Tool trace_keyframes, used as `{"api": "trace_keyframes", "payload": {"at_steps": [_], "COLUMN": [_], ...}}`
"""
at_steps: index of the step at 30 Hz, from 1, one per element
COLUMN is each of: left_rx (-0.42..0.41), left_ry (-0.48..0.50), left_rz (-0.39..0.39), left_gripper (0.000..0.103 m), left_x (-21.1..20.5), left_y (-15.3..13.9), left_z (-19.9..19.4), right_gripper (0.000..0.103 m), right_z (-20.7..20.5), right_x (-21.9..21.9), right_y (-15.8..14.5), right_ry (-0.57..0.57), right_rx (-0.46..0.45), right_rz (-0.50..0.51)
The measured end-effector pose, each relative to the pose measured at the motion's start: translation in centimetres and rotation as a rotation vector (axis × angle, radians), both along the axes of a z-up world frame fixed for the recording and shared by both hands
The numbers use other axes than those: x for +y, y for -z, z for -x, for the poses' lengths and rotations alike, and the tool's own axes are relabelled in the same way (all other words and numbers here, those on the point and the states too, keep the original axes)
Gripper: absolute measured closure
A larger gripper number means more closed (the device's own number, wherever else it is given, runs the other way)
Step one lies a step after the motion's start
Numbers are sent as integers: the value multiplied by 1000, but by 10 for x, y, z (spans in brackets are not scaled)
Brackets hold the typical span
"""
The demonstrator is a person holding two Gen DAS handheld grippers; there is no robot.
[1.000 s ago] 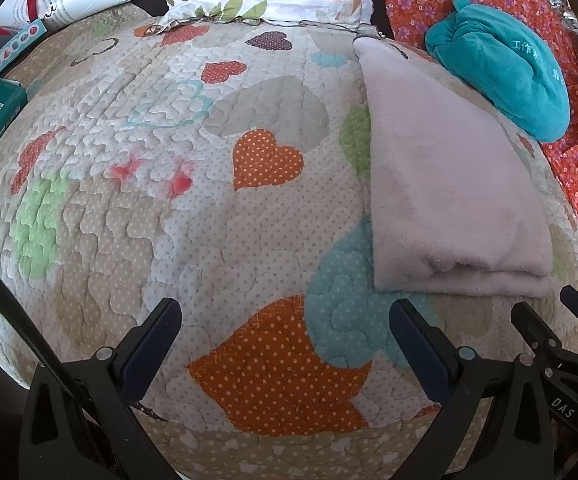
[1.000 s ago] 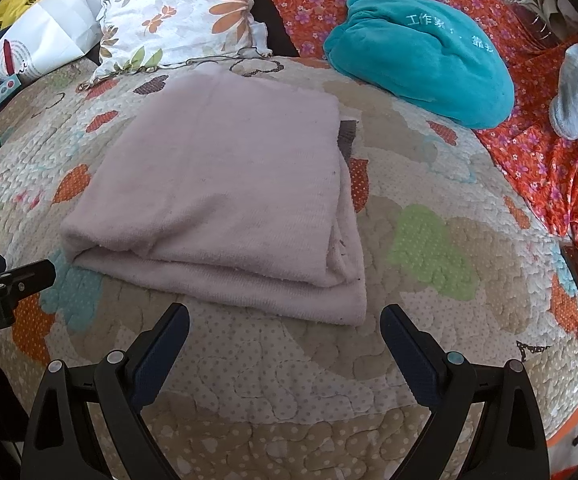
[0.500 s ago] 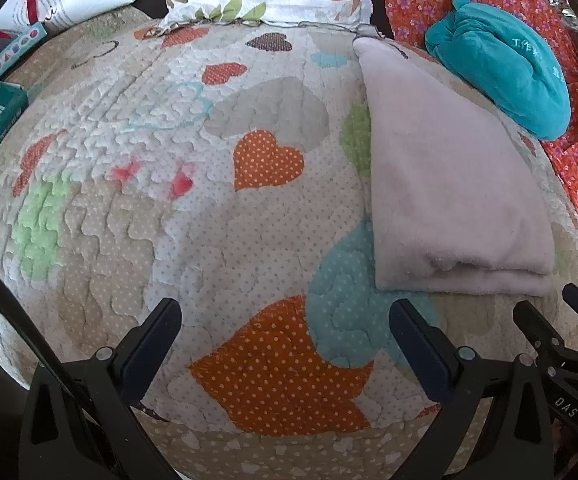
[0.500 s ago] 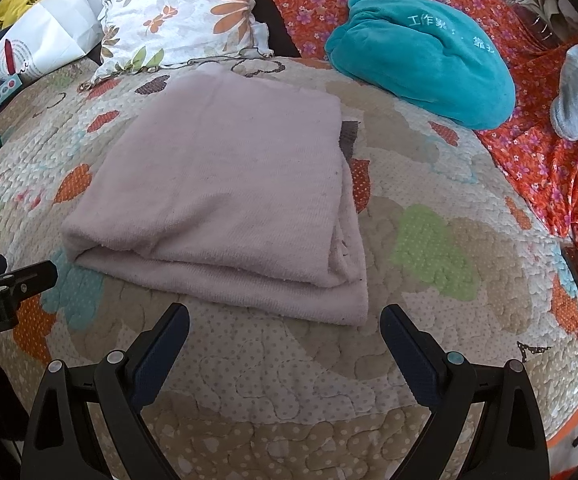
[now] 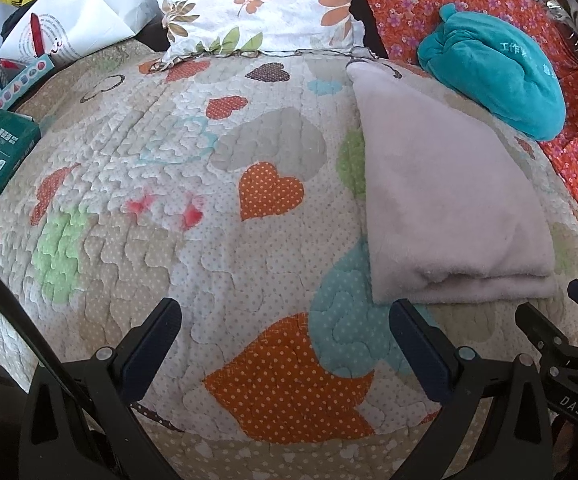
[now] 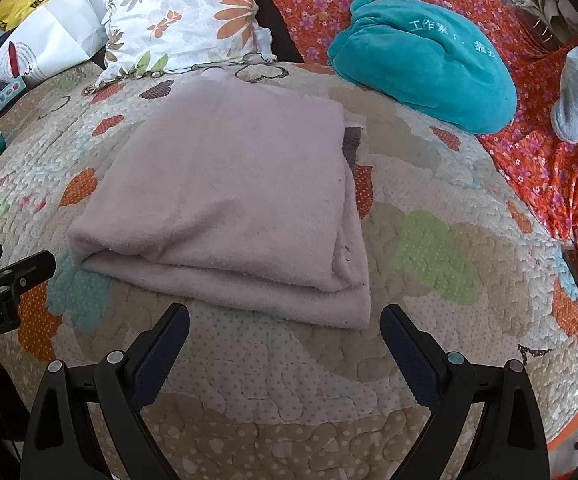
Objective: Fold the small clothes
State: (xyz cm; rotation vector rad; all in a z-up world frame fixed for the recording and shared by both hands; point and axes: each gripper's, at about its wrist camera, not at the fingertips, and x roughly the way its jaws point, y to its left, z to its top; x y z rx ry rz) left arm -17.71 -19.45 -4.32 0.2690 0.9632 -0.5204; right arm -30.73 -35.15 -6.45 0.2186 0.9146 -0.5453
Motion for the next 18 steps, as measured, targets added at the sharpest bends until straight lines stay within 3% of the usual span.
{"api": "trace_keyframes", "payload": {"at_steps": [18], "left_rx": [6], "left_ry": [-15], "left_rz": [-9], "left_gripper": [0], "left_x": [0], "left_y": [4], "left_z": [-1], "right_gripper": [5], "right_z": [2], "right_x": [1], "right_y": [-3], "right_ry": [-19], "right_rx": [-28], "right_rz": [4]}}
